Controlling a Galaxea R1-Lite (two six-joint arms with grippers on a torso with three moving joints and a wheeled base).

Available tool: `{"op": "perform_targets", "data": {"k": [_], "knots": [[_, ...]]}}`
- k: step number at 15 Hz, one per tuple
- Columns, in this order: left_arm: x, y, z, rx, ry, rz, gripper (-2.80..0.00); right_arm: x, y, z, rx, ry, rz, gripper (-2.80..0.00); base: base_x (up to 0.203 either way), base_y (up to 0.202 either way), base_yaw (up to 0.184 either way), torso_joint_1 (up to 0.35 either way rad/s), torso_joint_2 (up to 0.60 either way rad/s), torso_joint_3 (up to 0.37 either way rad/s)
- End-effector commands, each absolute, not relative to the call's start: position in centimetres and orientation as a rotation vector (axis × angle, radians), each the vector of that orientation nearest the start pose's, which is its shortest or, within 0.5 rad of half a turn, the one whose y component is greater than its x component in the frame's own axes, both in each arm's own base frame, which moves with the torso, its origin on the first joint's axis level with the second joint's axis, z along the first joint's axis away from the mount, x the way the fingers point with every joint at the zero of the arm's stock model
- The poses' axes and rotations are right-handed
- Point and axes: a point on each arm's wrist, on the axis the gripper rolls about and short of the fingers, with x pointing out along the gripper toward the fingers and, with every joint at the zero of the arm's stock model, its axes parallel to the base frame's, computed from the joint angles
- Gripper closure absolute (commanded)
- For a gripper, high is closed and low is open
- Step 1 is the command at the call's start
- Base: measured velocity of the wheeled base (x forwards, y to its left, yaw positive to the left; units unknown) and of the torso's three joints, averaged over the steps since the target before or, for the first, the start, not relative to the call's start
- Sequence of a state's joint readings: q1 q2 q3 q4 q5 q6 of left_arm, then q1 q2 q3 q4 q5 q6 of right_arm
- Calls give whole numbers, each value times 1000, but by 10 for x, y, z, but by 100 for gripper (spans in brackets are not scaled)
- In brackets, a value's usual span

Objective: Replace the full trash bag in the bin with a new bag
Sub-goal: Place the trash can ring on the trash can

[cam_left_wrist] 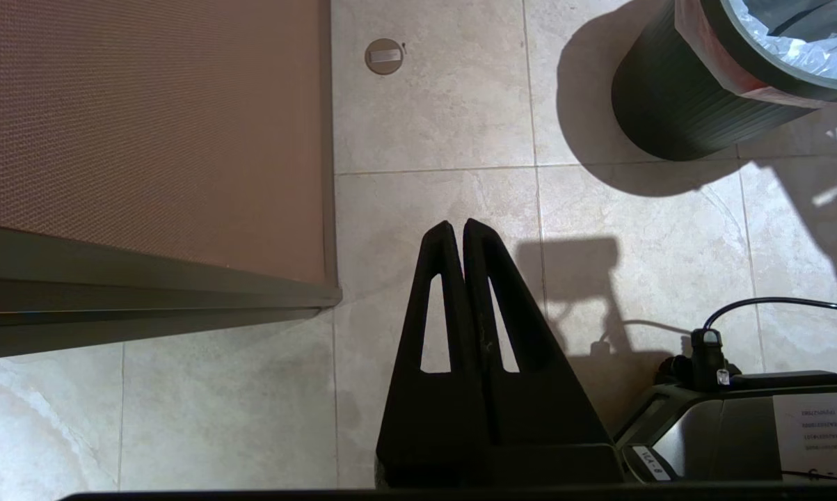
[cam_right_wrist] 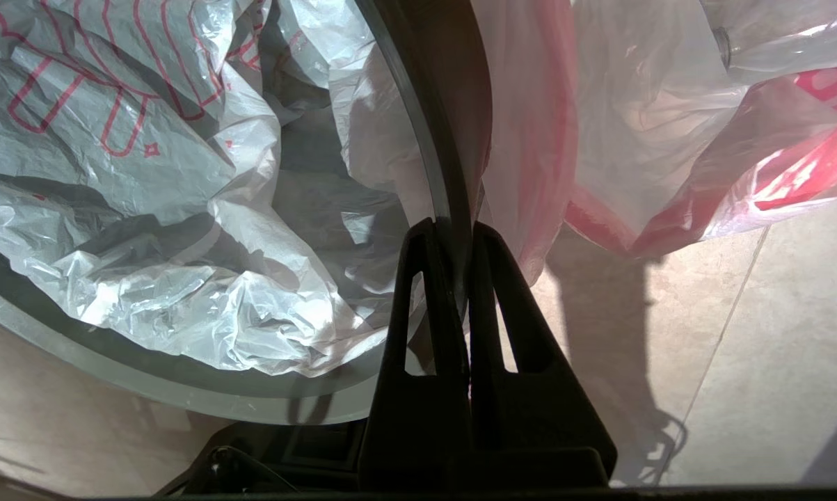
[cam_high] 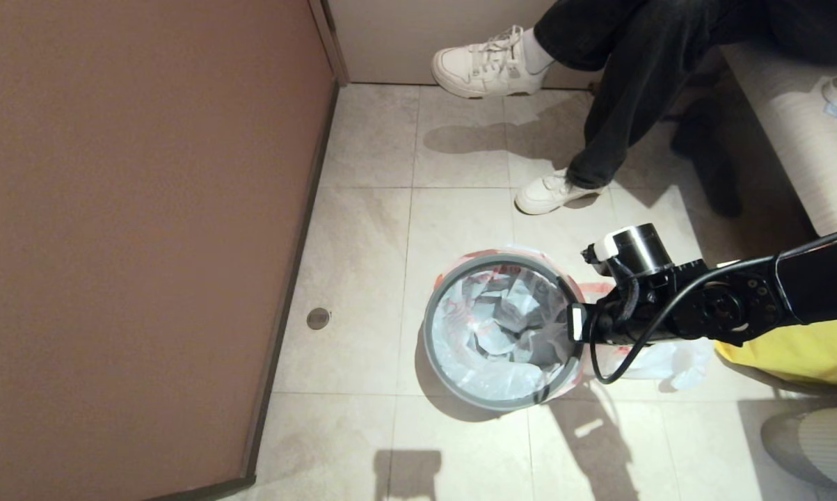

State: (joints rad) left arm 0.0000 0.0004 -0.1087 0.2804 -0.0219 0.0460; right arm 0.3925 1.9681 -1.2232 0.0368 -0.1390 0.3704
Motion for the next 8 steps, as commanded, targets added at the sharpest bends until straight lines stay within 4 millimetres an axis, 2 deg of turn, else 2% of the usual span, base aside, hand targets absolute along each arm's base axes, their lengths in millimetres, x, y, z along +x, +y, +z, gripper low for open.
{"op": "perform_targets", "data": {"k": [1,4,8], "knots": [[-34,-1,76,44,173,-27,0,344,136,139,134,781,61,0,0,0,0,0,0,0],[-34,0,76,44,173,-25,0,350,136,127,102,794,7,0,0,0,0,0,0,0],[-34,0,76,44,173,-25,0,353,138,122,98,803,4,0,0,0,0,0,0,0]]}}
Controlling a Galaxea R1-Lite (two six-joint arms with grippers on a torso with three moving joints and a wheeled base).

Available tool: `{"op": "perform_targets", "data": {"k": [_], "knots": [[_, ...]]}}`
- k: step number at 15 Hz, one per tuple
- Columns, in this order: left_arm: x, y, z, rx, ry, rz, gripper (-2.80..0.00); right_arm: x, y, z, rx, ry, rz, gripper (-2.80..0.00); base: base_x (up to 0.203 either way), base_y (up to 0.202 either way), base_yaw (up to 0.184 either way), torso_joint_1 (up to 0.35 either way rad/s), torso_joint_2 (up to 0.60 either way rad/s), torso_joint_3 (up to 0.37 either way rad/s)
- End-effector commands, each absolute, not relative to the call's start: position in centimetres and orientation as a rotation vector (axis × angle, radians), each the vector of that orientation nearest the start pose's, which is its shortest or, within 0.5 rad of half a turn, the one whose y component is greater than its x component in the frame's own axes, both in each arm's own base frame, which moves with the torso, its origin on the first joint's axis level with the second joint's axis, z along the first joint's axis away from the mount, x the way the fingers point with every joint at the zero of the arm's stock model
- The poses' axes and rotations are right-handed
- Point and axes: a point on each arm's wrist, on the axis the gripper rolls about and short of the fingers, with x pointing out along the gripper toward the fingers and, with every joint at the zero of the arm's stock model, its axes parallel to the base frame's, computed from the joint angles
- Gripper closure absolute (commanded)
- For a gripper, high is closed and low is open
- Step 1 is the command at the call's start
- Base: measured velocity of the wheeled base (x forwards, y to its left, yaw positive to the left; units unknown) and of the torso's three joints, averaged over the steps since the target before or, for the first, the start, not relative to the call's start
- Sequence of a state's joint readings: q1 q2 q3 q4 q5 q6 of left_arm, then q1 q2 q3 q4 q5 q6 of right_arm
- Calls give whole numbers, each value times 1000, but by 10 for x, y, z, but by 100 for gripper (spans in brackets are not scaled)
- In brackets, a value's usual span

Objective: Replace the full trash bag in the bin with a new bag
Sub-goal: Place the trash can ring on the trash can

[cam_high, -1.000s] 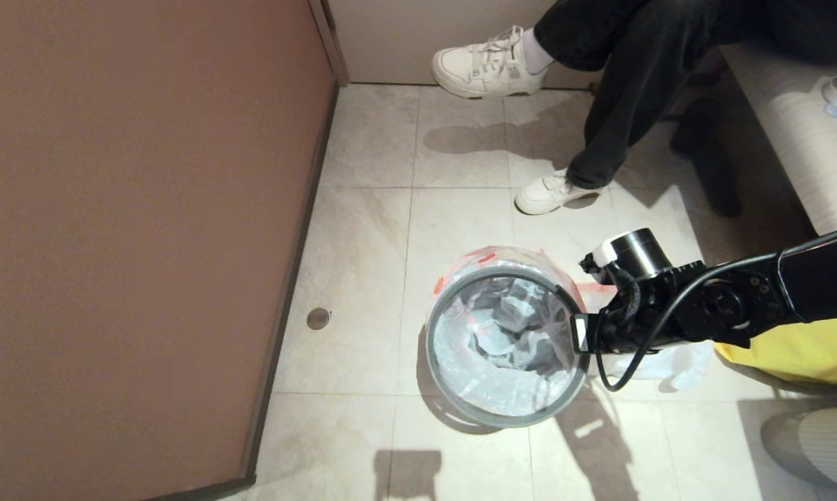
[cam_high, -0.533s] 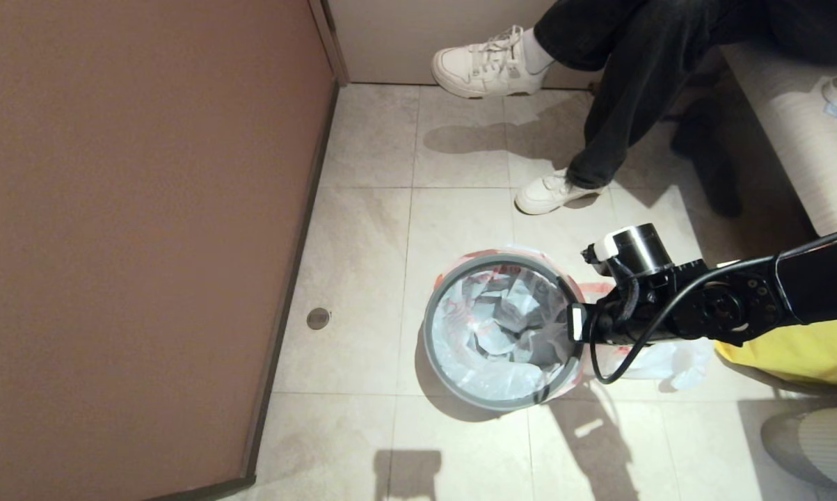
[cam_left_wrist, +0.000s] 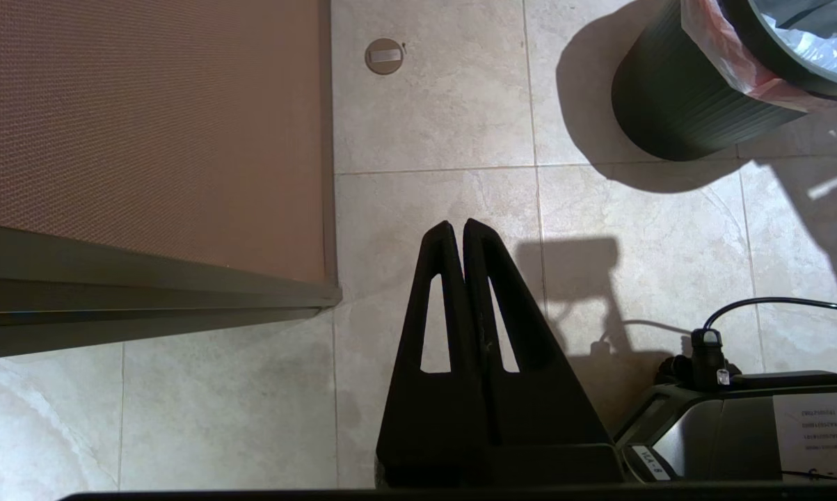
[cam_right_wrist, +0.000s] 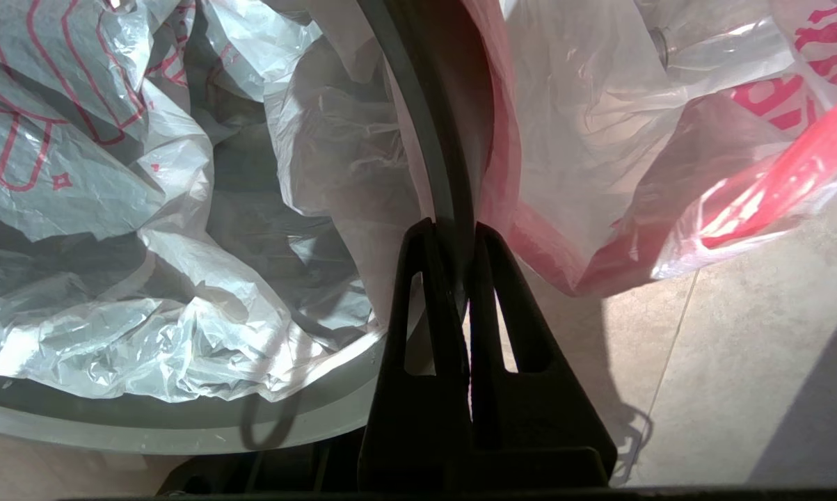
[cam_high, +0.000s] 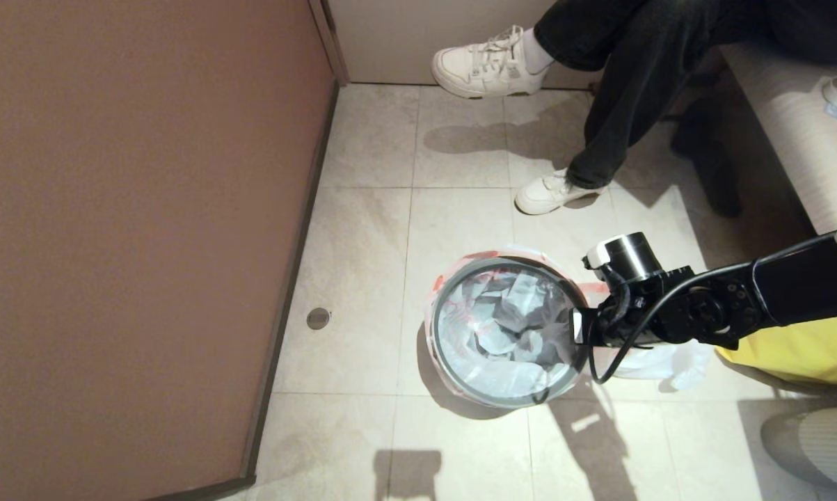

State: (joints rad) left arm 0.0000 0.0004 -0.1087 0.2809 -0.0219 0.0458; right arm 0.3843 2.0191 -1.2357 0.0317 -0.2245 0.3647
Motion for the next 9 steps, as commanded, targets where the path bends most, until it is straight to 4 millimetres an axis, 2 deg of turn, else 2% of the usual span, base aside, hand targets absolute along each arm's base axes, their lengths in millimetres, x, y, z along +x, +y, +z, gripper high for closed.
{"op": "perform_targets", "data": {"k": [1,9], "knots": [[-34,-1,76,44,173,-27,0,355,138,119,97,805,3,0,0,0,0,0,0,0],[-34,0,76,44,173,-26,0,373,142,92,106,788,-2,0,0,0,0,0,0,0]]}}
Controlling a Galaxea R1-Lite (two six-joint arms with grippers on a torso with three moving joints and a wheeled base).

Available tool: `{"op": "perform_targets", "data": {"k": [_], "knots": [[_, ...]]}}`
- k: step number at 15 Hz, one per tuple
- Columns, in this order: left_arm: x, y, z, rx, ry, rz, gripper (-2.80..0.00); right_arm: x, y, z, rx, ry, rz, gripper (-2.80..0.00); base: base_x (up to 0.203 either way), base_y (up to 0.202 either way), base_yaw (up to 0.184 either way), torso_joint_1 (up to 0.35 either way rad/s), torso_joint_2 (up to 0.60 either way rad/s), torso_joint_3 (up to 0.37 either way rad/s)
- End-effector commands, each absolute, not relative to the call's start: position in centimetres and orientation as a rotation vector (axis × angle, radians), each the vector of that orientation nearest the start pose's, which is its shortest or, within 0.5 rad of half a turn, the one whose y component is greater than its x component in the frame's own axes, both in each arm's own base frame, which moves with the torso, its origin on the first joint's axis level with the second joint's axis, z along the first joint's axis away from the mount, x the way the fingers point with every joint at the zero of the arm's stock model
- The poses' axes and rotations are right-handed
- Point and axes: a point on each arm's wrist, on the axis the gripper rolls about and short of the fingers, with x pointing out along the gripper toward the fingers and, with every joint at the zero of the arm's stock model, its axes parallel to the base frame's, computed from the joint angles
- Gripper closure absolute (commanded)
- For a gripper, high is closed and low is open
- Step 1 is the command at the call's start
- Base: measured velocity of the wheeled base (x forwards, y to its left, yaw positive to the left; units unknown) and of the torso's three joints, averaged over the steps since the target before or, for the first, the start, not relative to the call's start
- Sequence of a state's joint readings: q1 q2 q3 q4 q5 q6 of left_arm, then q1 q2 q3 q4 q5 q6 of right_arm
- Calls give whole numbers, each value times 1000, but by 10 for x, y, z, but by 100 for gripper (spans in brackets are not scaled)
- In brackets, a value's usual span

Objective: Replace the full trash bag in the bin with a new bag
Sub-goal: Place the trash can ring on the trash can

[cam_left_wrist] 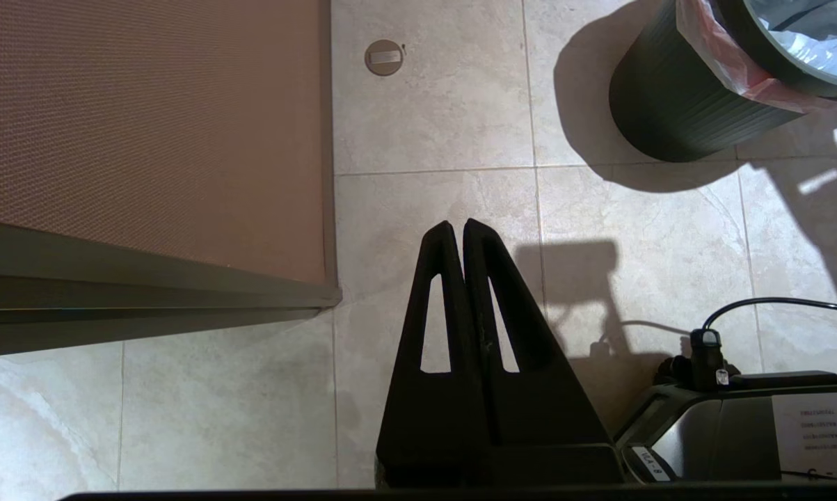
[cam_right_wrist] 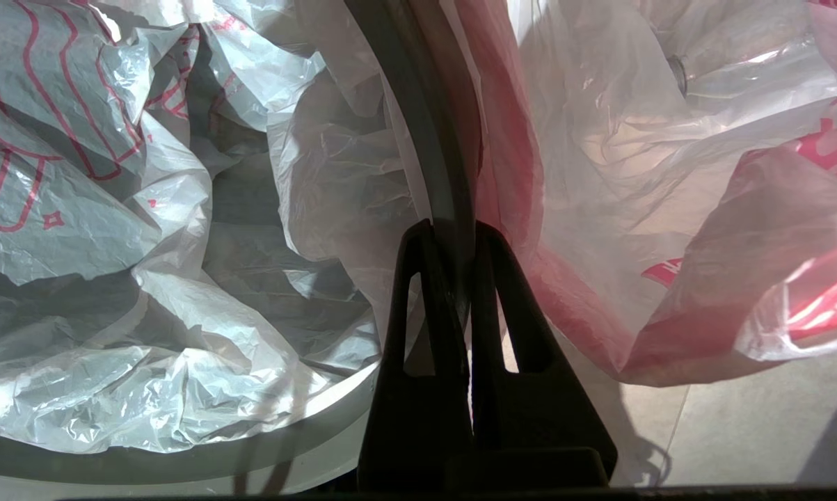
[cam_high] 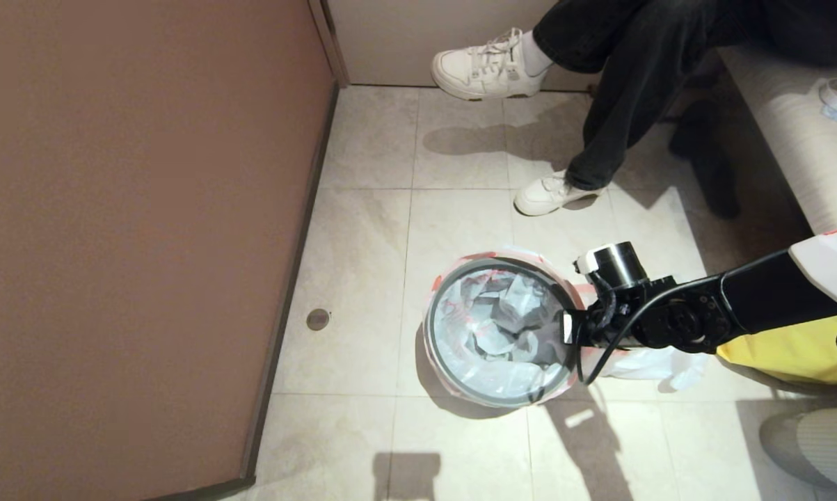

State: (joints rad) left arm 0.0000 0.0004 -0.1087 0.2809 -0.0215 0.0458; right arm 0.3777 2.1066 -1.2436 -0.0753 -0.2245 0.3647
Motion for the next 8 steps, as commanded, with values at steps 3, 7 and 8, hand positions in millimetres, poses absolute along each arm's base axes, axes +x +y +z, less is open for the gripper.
{"op": "perform_targets", "data": {"k": [3,7,8], "knots": [[-34,0,76,44,173,-25,0,369,139,109,121,752,4,0,0,0,0,0,0,0],[-34,0,76,44,173,-26,0,360,135,130,134,717,9,0,0,0,0,0,0,0],[-34,0,76,44,173,-26,0,358,134,132,132,722,8,0,0,0,0,0,0,0]]}}
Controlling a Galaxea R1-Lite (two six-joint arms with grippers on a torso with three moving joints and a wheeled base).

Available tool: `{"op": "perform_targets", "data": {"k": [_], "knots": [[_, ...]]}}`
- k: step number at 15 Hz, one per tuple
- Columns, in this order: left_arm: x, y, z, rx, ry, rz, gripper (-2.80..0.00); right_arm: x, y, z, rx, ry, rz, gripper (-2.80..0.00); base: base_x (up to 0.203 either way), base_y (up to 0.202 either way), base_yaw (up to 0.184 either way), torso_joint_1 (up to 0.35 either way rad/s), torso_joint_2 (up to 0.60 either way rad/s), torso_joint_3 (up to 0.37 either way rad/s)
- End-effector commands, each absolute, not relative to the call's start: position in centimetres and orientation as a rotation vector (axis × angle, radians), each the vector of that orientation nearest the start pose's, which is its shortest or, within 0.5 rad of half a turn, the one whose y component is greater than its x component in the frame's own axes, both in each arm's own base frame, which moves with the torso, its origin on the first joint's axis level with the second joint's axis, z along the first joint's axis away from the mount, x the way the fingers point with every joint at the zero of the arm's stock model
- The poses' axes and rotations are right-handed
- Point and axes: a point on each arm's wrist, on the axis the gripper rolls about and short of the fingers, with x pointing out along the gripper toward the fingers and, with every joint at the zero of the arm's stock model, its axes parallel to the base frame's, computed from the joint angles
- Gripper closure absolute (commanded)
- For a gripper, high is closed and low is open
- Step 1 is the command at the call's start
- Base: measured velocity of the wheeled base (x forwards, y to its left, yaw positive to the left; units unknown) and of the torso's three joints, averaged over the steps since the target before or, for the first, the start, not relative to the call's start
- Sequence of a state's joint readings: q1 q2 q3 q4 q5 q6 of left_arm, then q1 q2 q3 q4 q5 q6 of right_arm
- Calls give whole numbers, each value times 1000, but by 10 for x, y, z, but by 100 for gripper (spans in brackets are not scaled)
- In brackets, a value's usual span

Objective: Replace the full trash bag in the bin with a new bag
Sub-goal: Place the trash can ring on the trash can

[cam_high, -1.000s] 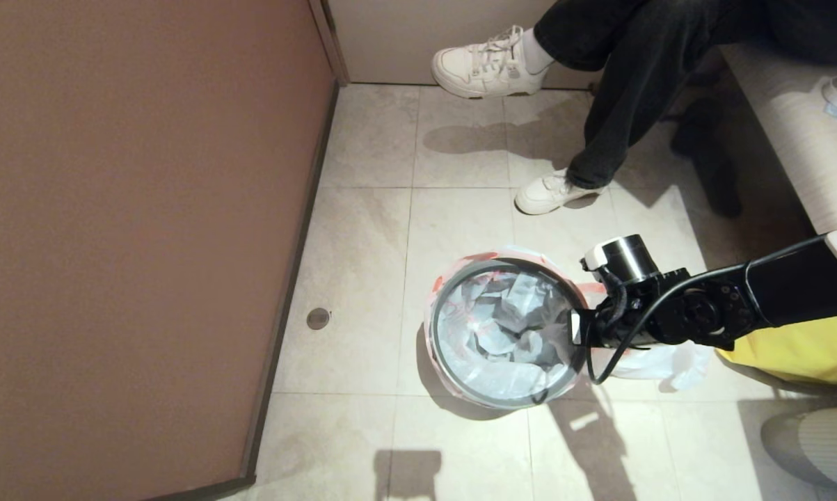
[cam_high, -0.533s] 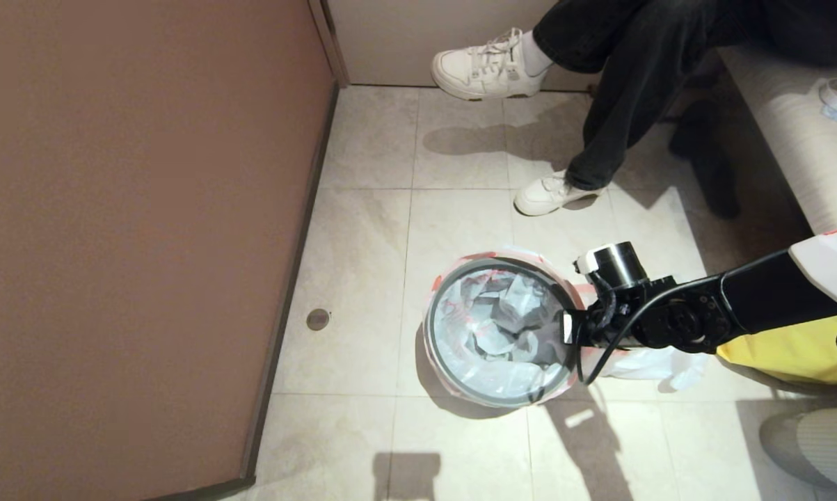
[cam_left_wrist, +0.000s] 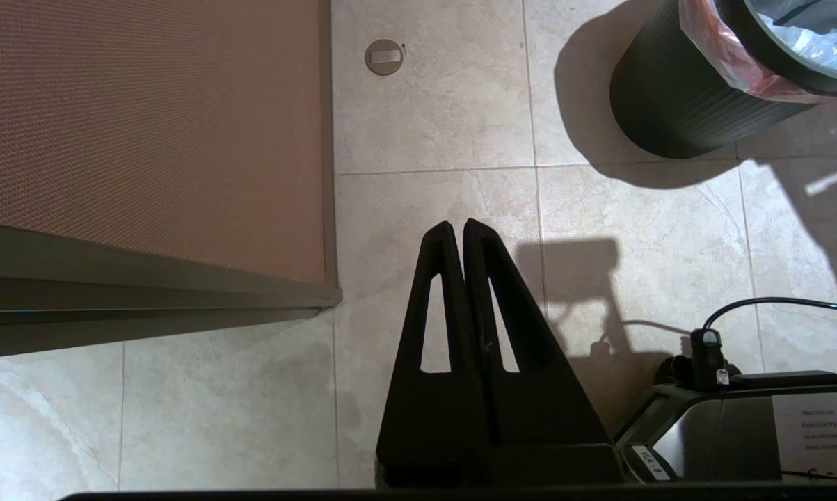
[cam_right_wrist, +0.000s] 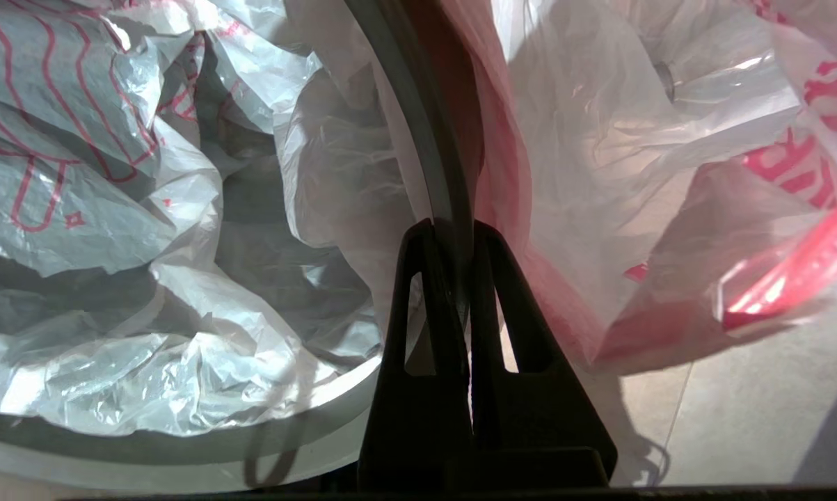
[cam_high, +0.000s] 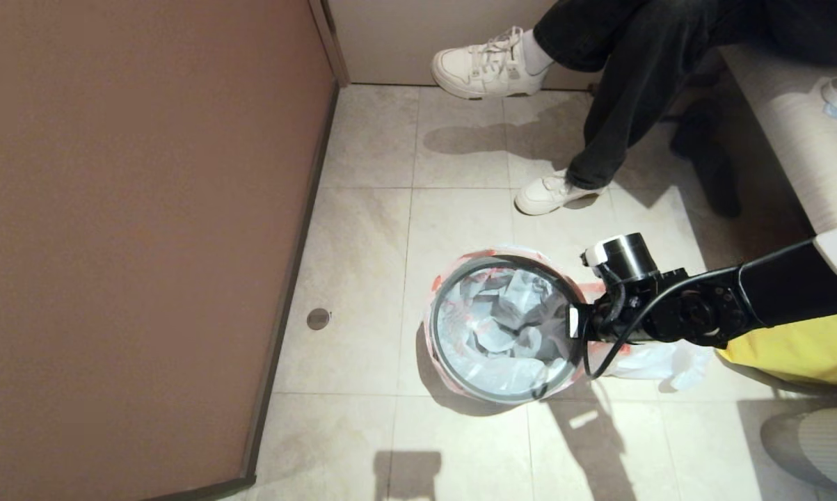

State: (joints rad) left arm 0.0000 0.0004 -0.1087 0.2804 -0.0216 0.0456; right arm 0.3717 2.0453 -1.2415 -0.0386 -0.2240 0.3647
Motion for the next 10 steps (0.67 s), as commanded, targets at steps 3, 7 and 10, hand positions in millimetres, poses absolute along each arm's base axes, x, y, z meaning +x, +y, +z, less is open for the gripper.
{"op": "perform_targets", "data": {"k": [3,7,10], "knots": [[-34,-1,76,44,173,-27,0,352,137,138,126,732,22,0,0,0,0,0,0,0],[-34,-1,76,44,173,-27,0,353,133,139,128,727,8,0,0,0,0,0,0,0],[-34,-1,76,44,173,-27,0,359,129,133,128,737,-7,0,0,0,0,0,0,0]]}}
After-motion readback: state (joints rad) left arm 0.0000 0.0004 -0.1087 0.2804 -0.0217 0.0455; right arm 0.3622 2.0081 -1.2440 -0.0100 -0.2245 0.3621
